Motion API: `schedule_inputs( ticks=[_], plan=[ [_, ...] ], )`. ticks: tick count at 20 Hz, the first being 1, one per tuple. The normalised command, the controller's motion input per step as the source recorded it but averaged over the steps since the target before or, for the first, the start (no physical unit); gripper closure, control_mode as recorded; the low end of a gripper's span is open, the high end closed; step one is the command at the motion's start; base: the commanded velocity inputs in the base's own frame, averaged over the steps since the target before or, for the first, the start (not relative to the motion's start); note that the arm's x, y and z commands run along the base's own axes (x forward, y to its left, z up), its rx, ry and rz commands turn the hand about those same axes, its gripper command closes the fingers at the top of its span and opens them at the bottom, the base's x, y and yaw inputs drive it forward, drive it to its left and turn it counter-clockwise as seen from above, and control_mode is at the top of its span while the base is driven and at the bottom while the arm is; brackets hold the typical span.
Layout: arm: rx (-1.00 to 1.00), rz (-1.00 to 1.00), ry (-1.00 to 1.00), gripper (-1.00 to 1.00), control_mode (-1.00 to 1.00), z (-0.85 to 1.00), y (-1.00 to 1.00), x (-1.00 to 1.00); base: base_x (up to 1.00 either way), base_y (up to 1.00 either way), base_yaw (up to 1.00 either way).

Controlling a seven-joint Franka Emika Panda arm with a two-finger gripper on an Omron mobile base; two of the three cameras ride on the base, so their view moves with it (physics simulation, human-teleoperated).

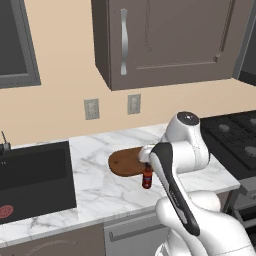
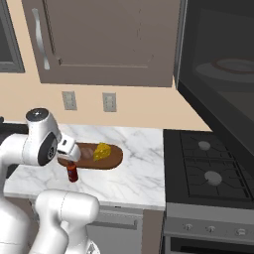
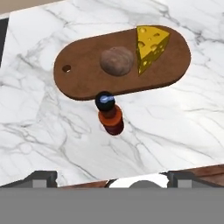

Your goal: Retrieve the reheated potato from the microwave, then place the potato, cheese, and condiment on the cutting board.

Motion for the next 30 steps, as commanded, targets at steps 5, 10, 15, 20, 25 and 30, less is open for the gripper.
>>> schedule_inputs(
  ticks=[5, 10, 15, 20, 25, 30],
  plan=[
    [0.0, 0.0, 0.06, -1.0, -1.0, -0.21, 0.0, 0.31, 0.0, 0.0, 0.0],
    [0.0, 0.0, 0.06, -1.0, -1.0, -0.21, 0.0, 0.32, 0.0, 0.0, 0.0],
    [0.0, 0.0, 0.07, -1.0, -1.0, -0.2, 0.02, 0.28, 0.0, 0.0, 0.0],
    [0.0, 0.0, 0.07, -1.0, -1.0, -0.19, 0.02, 0.24, 0.0, 0.0, 0.0],
    [0.0, 0.0, 0.05, -1.0, -1.0, -0.15, 0.06, 0.16, 0.0, 0.0, 0.0],
    [-0.01, 0.0, 0.05, -1.0, -1.0, -0.16, 0.07, 0.07, 0.0, 0.0, 0.0]
  ],
)
